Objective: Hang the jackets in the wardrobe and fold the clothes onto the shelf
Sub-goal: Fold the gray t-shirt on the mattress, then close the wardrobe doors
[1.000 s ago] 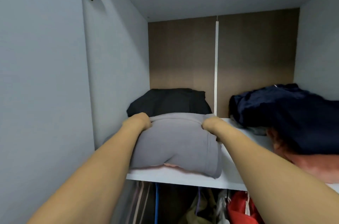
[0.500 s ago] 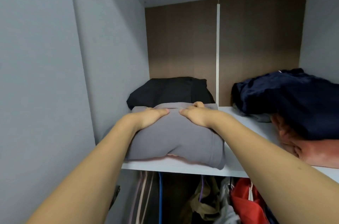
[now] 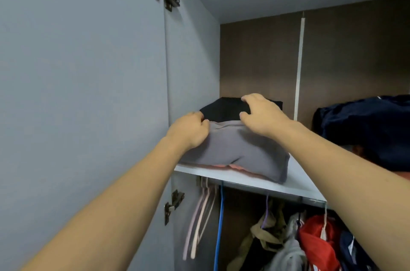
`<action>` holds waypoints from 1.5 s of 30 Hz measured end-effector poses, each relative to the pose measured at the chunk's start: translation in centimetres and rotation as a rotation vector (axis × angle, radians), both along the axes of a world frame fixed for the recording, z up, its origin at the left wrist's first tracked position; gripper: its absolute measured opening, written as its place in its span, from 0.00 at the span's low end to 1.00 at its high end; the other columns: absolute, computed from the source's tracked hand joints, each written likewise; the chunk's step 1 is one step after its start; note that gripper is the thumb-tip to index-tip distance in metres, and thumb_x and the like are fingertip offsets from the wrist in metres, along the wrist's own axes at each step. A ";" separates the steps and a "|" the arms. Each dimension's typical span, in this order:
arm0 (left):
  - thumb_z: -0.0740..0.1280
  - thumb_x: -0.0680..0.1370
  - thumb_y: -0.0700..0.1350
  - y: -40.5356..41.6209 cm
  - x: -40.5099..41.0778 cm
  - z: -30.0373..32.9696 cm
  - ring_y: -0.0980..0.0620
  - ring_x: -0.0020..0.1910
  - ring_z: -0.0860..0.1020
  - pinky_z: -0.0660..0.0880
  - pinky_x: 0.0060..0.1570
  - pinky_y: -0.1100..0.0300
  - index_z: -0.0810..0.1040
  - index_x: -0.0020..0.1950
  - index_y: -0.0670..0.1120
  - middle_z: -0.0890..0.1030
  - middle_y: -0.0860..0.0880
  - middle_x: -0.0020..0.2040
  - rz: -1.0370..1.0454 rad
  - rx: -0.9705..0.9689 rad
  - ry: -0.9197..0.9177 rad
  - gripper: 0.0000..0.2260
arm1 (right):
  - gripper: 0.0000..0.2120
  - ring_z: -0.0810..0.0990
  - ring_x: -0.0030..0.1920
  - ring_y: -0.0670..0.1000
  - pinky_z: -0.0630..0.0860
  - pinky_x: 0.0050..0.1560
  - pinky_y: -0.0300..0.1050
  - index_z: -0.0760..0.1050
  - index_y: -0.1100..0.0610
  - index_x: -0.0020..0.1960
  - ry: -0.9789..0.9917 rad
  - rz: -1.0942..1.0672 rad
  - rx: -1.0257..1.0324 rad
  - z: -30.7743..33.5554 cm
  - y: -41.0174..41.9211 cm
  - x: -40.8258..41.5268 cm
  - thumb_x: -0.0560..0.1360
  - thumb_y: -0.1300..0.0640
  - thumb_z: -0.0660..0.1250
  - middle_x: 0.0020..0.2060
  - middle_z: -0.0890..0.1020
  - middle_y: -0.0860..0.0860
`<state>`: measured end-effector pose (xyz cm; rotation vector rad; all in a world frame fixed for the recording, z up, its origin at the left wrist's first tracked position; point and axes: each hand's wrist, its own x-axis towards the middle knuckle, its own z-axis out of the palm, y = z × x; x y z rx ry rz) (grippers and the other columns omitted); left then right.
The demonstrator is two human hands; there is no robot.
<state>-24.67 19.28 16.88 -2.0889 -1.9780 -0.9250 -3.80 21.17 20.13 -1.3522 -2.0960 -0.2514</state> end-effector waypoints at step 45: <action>0.66 0.80 0.54 -38.0 -6.3 -1.0 0.49 0.39 0.83 0.80 0.44 0.53 0.75 0.44 0.44 0.84 0.47 0.39 0.083 -0.106 -0.268 0.14 | 0.18 0.66 0.72 0.61 0.54 0.76 0.58 0.75 0.57 0.57 -0.633 0.382 1.016 6.2 -31.0 -12.6 0.82 0.48 0.52 0.62 0.74 0.57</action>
